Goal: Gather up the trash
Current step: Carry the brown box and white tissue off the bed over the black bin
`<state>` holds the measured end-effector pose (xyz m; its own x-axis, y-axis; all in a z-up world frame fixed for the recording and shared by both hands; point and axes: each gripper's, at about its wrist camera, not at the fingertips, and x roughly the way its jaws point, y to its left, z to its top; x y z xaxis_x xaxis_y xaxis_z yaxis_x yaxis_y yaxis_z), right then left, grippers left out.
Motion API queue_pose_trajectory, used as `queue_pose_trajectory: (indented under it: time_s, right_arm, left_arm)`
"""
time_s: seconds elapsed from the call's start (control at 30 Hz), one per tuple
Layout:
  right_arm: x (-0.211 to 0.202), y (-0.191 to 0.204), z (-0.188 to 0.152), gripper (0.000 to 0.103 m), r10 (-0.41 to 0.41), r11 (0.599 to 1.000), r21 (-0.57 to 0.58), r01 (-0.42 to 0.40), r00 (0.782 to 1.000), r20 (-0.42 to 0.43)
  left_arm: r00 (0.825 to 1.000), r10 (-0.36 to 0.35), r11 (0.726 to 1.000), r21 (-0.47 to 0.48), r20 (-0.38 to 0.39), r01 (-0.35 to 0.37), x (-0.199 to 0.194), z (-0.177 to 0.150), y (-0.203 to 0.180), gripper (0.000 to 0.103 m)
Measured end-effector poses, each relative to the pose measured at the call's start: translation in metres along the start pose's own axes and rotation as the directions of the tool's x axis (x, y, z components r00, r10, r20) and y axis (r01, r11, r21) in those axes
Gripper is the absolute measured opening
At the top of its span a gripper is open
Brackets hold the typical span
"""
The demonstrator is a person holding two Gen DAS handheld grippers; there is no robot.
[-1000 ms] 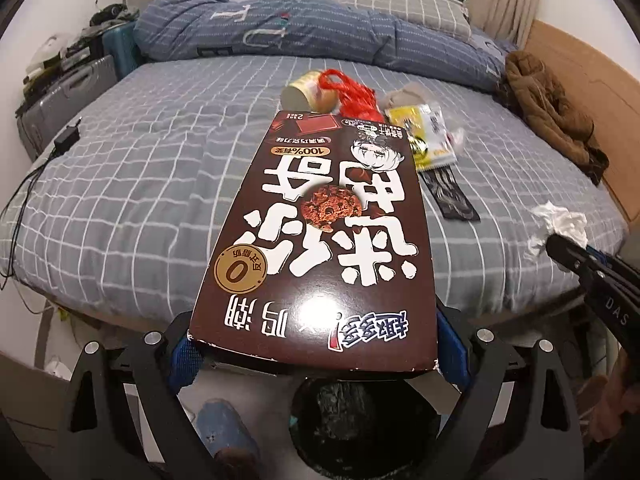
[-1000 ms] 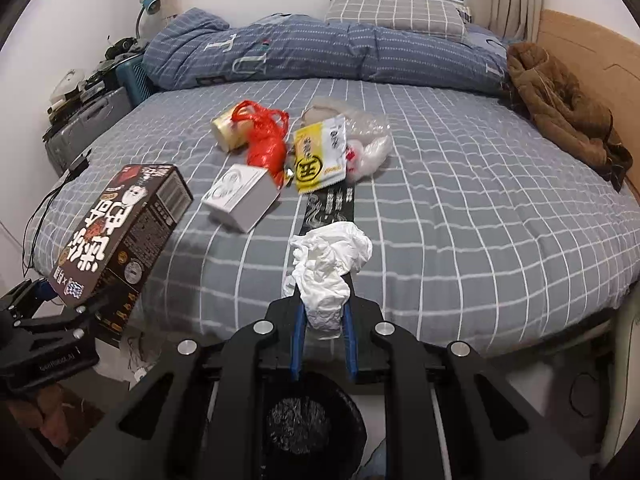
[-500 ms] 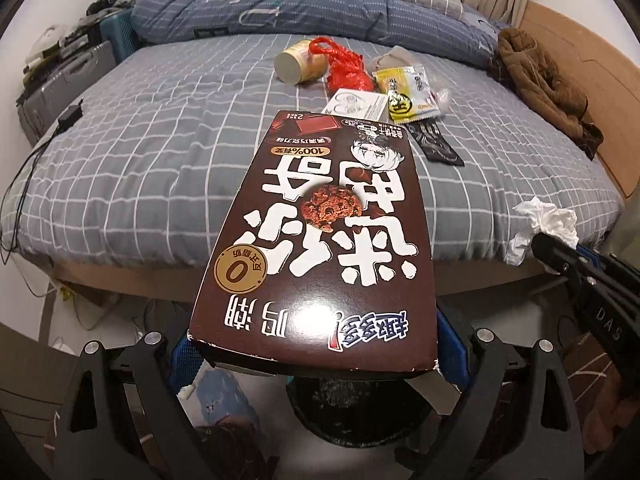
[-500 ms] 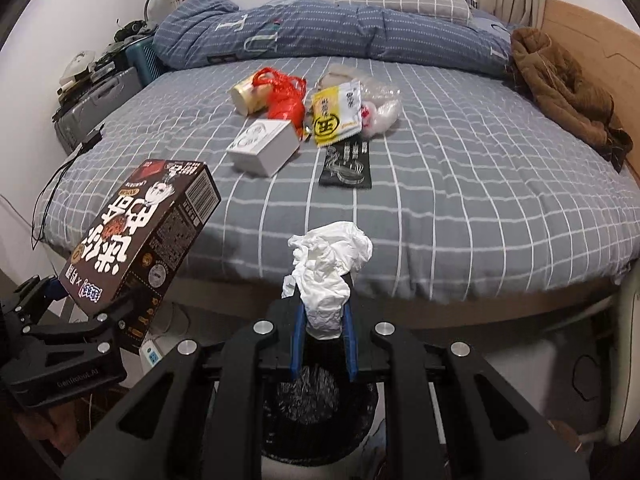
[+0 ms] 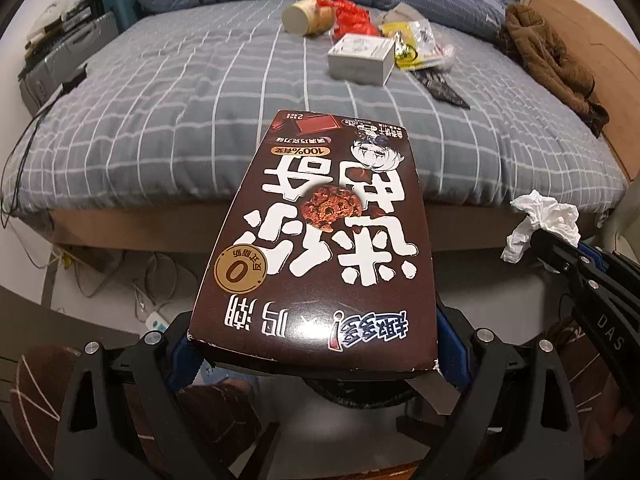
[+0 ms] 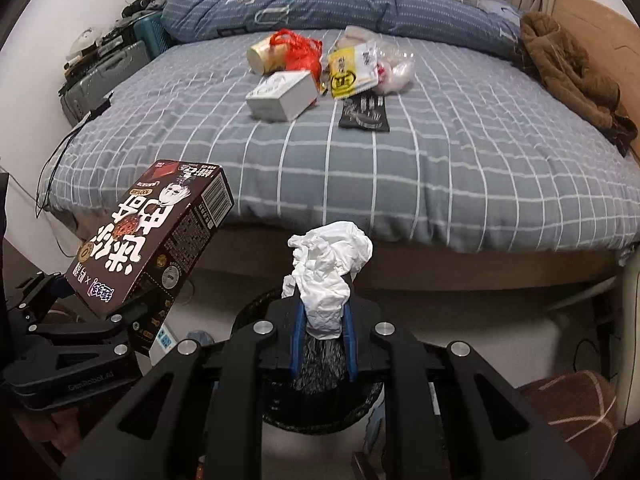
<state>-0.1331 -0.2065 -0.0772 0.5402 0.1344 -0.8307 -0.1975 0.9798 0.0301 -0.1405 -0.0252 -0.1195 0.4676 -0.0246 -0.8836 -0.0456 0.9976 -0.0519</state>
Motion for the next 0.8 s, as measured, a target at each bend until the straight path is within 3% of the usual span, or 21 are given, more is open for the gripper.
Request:
queue_pose_trajectory:
  time_s: [0.4,0.8]
  right_arm:
    - [0.044,0.007,-0.032,0.015,-0.004,1.0,-0.006,0.003,0.994,-0.11]
    - [0.1,0.012,-0.042,0.016,0.007,1.0,0.003,-0.007,0.979,-0.205]
  left_arm:
    - [0.993,0.025,1.0,-0.008,-0.114,-0.026,0.046,-0.031,0.013,0.09]
    - [0.979,-0.002,1.0,0.024,-0.206,0.007,0.099,-0.022,-0.002,0.09]
